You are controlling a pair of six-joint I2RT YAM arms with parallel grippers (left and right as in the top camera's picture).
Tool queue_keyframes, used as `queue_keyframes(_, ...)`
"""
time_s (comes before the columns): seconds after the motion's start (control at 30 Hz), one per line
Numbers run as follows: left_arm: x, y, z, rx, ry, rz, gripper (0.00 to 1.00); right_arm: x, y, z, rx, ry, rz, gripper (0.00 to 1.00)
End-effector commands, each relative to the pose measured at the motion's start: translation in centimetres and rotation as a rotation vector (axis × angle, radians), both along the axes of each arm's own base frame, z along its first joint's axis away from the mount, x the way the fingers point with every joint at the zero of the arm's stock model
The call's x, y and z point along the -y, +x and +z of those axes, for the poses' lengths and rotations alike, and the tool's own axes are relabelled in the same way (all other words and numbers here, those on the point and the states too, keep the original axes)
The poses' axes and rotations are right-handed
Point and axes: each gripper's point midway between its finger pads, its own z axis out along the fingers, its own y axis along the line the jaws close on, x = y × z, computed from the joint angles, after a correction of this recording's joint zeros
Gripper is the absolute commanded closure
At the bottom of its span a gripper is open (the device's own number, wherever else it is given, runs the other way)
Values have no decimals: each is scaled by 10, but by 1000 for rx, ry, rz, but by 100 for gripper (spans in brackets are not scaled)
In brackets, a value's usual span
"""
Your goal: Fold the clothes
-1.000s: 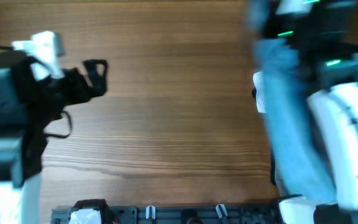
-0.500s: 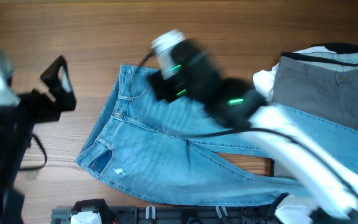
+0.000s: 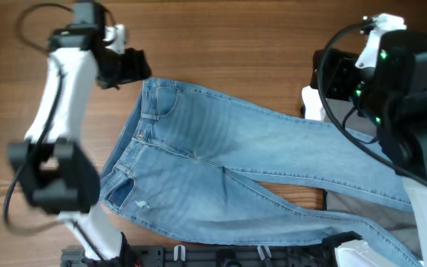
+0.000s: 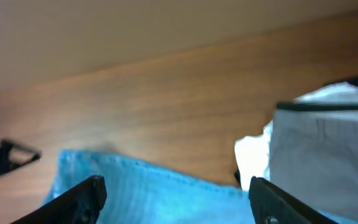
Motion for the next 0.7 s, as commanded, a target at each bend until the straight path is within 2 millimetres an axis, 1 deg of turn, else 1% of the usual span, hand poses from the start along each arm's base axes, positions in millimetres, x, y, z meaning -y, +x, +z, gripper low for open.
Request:
queue_keyframes(0.0, 17, 20, -56, -13, 2, -113, 13, 0, 5, -19, -75, 1, -22, 22)
queue_keyframes(0.07, 18, 29, -78, -7, 12, -132, 12, 0, 6, -28, -108, 1, -29, 22)
queue_keyframes(0.17, 17, 35, -95, 7, 29, -182, 14, -1, 9, -39, -150, -10, -29, 21)
queue_keyframes(0.2, 18, 37, -100, 10, 32, -195, 16, -1, 11, -43, -161, -13, -30, 22)
queue_keyframes(0.23, 18, 37, -103, 9, 33, -199, 22, -1, 12, -45, -167, -15, -29, 21)
queue_keyframes(0.27, 18, 36, -107, 0, 32, -199, 35, -2, 13, -46, -170, -15, -29, 21)
queue_keyframes(0.3, 18, 35, -110, -10, 32, -199, 45, -2, 14, -47, -173, -16, -30, 21)
queue_keyframes(0.33, 17, 33, -115, -22, 32, -199, 66, -2, 15, -48, -175, -17, -30, 21)
queue_keyframes(0.37, 16, 32, -118, -31, 35, -196, 96, -2, 15, -48, -175, -16, -30, 21)
queue_keyframes(0.4, 11, 31, -120, -37, 51, -189, 96, -2, 15, -49, -176, -17, -30, 21)
queue_keyframes(0.47, -11, 34, -121, -41, 126, -144, 96, -2, 15, -49, -177, -17, -30, 21)
queue_keyframes(0.53, -47, 40, -115, -40, 199, -27, 96, -2, 15, -49, -176, -17, -30, 21)
queue_keyframes(0.57, -69, 42, -109, -39, 233, 48, 96, -2, 15, -49, -176, -17, -30, 21)
queue_keyframes(0.6, -99, 44, -99, -38, 261, 139, 96, -2, 15, -49, -175, -16, -31, 22)
queue_keyframes(0.63, -117, 44, -92, -36, 271, 190, 96, -2, 15, -48, -174, -16, -30, 22)
queue_keyframes(0.67, -153, 44, -76, -28, 265, 301, 96, -2, 15, -48, -174, -16, -30, 22)
